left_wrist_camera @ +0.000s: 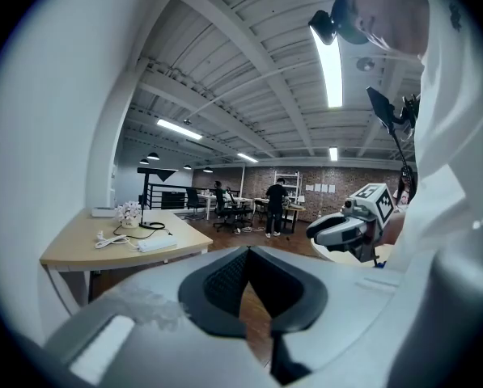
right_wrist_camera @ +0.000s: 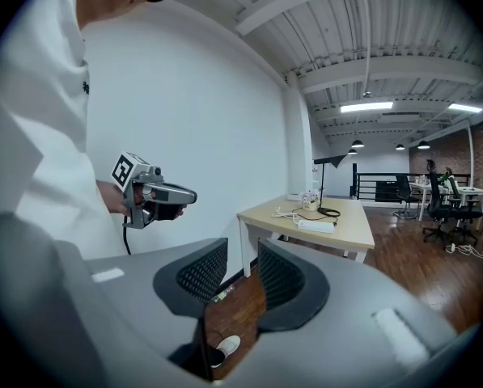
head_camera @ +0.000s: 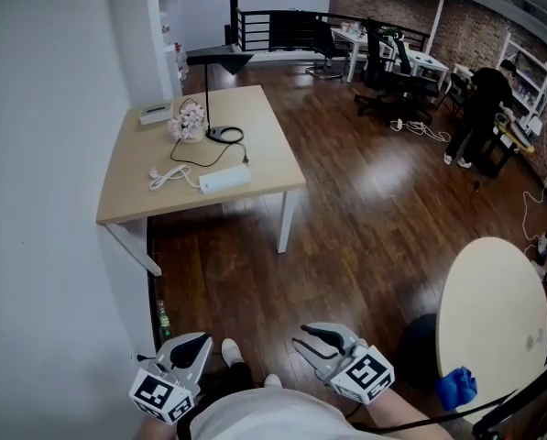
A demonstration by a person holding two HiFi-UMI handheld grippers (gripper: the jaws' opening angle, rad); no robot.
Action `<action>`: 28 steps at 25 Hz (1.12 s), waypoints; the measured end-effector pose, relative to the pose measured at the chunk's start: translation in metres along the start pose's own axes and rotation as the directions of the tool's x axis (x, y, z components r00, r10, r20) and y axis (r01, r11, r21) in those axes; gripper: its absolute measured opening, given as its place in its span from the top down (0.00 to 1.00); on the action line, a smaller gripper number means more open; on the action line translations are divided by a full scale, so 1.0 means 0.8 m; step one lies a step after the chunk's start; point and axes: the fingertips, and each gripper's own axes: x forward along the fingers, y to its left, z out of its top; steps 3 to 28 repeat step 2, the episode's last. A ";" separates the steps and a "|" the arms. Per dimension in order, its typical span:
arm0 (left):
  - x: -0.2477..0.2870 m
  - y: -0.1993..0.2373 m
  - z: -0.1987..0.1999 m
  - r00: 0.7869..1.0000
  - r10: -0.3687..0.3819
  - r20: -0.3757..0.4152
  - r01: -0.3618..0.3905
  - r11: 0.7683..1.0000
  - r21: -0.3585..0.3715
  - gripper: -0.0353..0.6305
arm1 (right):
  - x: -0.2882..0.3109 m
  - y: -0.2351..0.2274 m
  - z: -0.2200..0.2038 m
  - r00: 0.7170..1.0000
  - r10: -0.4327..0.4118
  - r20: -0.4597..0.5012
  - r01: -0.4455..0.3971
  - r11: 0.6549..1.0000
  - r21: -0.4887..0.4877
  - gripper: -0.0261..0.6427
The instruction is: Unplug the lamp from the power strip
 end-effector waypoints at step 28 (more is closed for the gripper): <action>0.003 -0.006 -0.001 1.000 -0.006 -0.001 0.006 1.000 0.003 0.94 | -0.004 -0.002 0.003 1.000 0.002 -0.004 -0.002 1.000 -0.006 0.78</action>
